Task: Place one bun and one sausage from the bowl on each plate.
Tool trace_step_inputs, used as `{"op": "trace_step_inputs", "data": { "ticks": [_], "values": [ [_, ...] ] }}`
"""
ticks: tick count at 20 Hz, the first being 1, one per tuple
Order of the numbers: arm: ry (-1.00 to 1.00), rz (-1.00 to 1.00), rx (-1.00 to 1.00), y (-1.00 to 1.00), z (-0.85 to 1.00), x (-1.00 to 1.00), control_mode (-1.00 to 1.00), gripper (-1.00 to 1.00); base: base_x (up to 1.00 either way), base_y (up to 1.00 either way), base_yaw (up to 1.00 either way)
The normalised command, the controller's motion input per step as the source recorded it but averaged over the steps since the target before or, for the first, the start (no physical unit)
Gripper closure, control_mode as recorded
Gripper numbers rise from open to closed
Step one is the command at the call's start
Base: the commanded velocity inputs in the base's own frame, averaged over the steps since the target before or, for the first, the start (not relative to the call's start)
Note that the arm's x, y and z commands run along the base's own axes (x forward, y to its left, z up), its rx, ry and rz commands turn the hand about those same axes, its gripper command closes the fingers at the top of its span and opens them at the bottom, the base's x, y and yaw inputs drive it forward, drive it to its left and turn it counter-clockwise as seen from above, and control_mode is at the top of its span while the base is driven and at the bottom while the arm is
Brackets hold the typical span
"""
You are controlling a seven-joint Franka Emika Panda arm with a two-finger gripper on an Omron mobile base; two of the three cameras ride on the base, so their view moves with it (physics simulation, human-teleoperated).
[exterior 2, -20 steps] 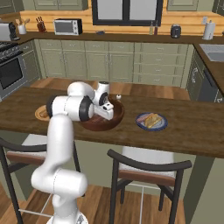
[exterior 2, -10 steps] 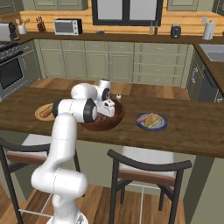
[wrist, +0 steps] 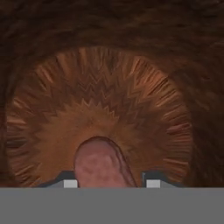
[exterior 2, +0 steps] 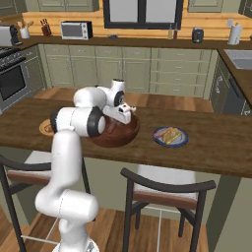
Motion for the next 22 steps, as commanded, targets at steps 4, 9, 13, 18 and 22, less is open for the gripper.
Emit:
{"op": "trace_step_inputs", "data": {
  "ticks": [4, 9, 13, 18, 22],
  "values": [
    [-0.20, -0.03, 0.00, 0.56, 1.00, -0.15, -1.00, 1.00, 0.00, 0.00, 0.00],
    [-0.13, -0.08, 0.00, 0.83, 0.90, -0.41, -1.00, 1.00, 0.00, 0.00, 0.00],
    [-0.13, -0.19, 0.00, 1.00, 0.57, -0.43, -1.00, 1.00, 0.00, 0.00, 0.00],
    [-0.04, -0.35, -0.01, 1.00, 0.04, -0.04, -1.00, 1.00, 0.00, 0.00, 0.00],
    [-0.01, -0.35, -0.04, 0.97, 0.00, 0.05, -1.00, 1.00, 0.00, 0.00, 0.00]
  ]
}}
